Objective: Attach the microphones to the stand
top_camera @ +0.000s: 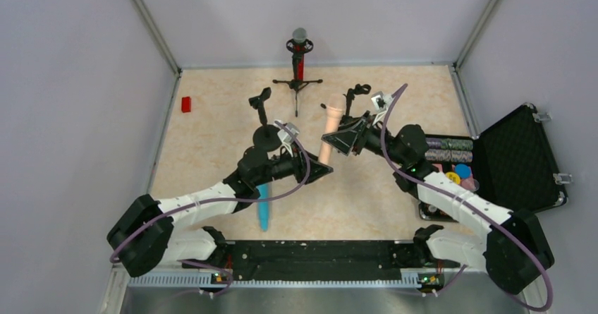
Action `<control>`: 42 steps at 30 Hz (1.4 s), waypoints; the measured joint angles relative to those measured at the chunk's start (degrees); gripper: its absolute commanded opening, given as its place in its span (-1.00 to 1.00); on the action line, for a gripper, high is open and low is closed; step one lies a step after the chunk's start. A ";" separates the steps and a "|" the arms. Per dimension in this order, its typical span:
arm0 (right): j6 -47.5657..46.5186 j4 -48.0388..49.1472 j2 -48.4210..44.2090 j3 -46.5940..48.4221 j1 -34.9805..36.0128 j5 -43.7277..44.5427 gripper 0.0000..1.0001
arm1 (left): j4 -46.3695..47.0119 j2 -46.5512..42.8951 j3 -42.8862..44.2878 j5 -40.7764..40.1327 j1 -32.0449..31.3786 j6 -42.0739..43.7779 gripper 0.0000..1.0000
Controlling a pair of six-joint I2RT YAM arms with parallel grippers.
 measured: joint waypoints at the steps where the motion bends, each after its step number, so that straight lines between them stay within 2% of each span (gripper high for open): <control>1: 0.52 0.66 0.37 0.00 -0.35 -0.96 0.12 | -0.15 -0.07 0.00 0.00 0.09 0.04 -1.00; 4: 2.34 3.58 2.23 -0.02 -1.07 -4.42 0.28 | -0.33 -0.09 0.00 0.11 0.26 0.00 -1.00; 8: 5.27 7.65 5.70 -0.02 -1.79 -8.28 0.32 | -0.31 0.17 0.02 0.55 0.26 -0.02 -1.00; 19: 12.66 17.29 11.19 -1.07 -3.98 -13.62 0.10 | -0.74 0.57 0.02 1.81 0.26 -0.02 -1.00; 20: 12.85 17.40 11.19 -1.07 -4.04 -13.79 0.06 | -0.74 0.57 0.02 1.84 0.26 -0.02 -1.00; 29: 12.09 17.86 11.43 -1.07 -4.17 -14.58 -0.85 | -1.11 0.72 0.04 2.10 0.28 -1.25 -1.00; 30: 12.00 17.84 11.45 -1.07 -4.22 -14.64 -0.94 | -1.07 0.85 0.04 2.10 0.26 -1.25 -0.95; 31: 11.87 17.77 11.45 -1.07 -4.22 -14.78 -1.00 | -1.05 0.96 0.07 2.12 0.26 -1.25 -0.82; 33: 11.45 17.46 11.45 -1.07 -4.24 -14.80 -1.00 | -1.05 1.01 0.07 2.12 0.26 -1.25 -0.19; 34: 11.15 17.20 11.43 -1.07 -4.24 -14.80 -1.00 | -1.07 1.05 0.07 2.10 0.26 -1.25 -0.03; 42: 6.80 11.28 9.38 -1.07 -4.24 -14.08 -1.00 | -1.22 1.53 0.13 0.28 0.26 -1.14 0.69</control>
